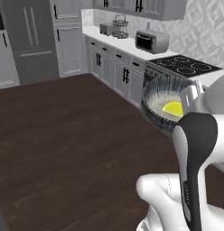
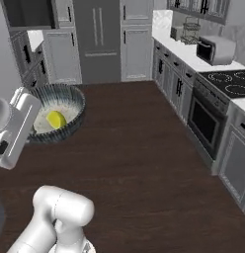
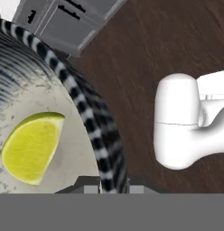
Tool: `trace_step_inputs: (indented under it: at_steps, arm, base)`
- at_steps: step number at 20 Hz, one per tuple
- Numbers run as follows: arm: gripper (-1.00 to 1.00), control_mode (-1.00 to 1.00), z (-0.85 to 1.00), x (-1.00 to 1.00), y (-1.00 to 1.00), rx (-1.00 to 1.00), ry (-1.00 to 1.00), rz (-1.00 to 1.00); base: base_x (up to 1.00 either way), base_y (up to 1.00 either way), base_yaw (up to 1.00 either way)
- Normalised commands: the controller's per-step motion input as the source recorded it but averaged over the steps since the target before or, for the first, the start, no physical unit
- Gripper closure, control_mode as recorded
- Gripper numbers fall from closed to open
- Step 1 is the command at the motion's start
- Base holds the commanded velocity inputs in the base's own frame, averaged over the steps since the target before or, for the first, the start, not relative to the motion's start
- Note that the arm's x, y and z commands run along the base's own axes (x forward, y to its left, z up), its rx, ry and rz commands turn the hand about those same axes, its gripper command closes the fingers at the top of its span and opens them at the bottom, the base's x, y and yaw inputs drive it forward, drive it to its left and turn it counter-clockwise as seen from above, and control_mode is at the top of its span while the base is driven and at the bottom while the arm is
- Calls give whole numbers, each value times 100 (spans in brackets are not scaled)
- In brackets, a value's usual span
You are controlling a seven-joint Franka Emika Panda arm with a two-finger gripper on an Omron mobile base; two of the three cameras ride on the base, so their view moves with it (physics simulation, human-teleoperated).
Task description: Pick the lemon wedge from the sink and place it in the bowl. Then pick the bowl and place it in the microwave. Then close the microwave door and press the start button.
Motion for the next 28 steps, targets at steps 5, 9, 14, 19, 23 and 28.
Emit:
trace_step_inputs:
  at_steps: [5,9,14,19,23,28]
  arm:
    - [100,100,0,0,0,0,0,0]
    - [100,100,0,0,0,0,0,0]
    - [100,100,0,0,0,0,0,0]
    - [100,100,0,0,0,0,0,0]
    - [100,100,0,0,0,0,0,0]
    - [100,100,0,0,0,0,0,0]
  base:
    - [73,-33,81]
    - [100,-85,52]
    - [100,-82,51]
    - [100,-86,45]
    - [98,-87,45]
    - [75,-89,49]
